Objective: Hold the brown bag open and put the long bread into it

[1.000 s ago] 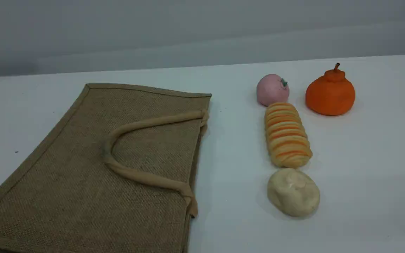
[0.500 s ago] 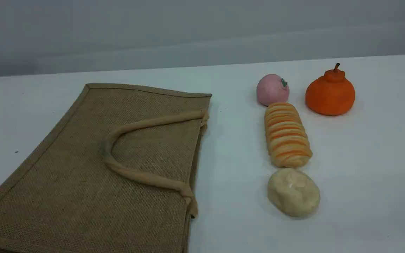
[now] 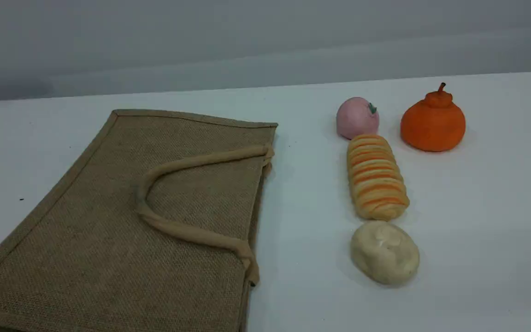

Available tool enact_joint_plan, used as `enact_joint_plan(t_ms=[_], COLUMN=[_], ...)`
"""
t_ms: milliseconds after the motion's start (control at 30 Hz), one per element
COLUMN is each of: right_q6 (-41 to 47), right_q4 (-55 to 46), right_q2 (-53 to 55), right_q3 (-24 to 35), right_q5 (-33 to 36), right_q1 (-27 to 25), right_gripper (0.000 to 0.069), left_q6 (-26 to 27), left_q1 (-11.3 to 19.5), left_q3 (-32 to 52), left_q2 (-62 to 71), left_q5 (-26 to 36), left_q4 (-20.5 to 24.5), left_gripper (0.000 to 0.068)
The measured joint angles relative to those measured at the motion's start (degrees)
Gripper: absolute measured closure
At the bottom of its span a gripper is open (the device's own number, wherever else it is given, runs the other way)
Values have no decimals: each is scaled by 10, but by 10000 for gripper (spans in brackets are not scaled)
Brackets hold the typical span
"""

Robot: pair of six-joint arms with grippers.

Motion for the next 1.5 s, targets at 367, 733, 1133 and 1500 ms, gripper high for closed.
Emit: enact_joint_plan(t_ms=[367, 733, 1133, 1500], right_q6=[0, -78, -323, -533], right_q4=[0, 114, 388, 637], right_q2=[0, 122, 458, 722], right_q3=[0, -24, -24, -28], right_q5=[0, -85, -302, -359], right_q1=[0, 0, 0, 0], right_gripper=[290, 290, 290, 290], left_q6=[0, -4, 12, 61], left_q1=[0, 0, 0, -5], left_q3=[0, -97, -144, -237], left_q2=[0, 207, 583, 911], left_q5=[0, -98, -288, -374], left_q4=[0, -30, -69, -170], left_gripper=[304, 304, 304, 304])
